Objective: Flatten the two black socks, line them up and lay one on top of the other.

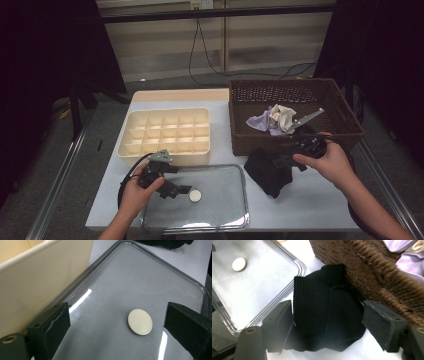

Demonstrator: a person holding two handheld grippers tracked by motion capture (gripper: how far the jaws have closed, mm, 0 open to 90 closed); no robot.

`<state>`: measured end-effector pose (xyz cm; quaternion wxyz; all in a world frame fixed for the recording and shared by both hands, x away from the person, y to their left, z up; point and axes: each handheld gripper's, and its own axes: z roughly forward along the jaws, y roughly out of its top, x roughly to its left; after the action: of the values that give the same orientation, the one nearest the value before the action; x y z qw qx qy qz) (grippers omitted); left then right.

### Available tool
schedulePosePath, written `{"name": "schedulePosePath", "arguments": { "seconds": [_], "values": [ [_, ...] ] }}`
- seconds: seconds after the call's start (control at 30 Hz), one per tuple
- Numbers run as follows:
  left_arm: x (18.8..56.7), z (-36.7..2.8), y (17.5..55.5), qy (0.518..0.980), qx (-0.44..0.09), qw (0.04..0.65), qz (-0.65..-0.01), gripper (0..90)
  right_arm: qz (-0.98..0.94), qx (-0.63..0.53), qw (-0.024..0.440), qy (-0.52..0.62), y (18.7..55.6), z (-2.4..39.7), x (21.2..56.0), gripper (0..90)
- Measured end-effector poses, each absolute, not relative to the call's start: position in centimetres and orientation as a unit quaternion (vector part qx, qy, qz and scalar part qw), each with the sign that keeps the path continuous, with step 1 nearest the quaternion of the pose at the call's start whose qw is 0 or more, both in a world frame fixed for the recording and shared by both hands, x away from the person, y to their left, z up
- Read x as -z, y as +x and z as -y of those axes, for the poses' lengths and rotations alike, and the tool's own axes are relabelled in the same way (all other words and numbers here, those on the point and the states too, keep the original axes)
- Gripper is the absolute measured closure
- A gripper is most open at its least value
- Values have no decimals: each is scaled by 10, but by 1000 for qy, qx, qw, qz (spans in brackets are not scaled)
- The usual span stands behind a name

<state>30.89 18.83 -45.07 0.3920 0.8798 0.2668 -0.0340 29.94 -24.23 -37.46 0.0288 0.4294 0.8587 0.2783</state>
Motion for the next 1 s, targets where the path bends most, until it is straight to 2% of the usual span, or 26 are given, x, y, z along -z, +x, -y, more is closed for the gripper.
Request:
{"name": "schedulePosePath", "arguments": {
  "seconds": [0.37, 0.8, 1.0],
  "values": [
    [451, -187, 309, 881, 35, 392, -264, 64, -852, -289, 25, 436, 299, 242, 397, 320],
    [452, -186, 309, 880, 33, 392, -265, 64, -853, -286, 15, 437, 300, 231, 419, 286],
    [452, -186, 309, 881, 33, 390, -265, 63, -851, -286, 14, 440, 300, 228, 433, 339]
  ]
}}
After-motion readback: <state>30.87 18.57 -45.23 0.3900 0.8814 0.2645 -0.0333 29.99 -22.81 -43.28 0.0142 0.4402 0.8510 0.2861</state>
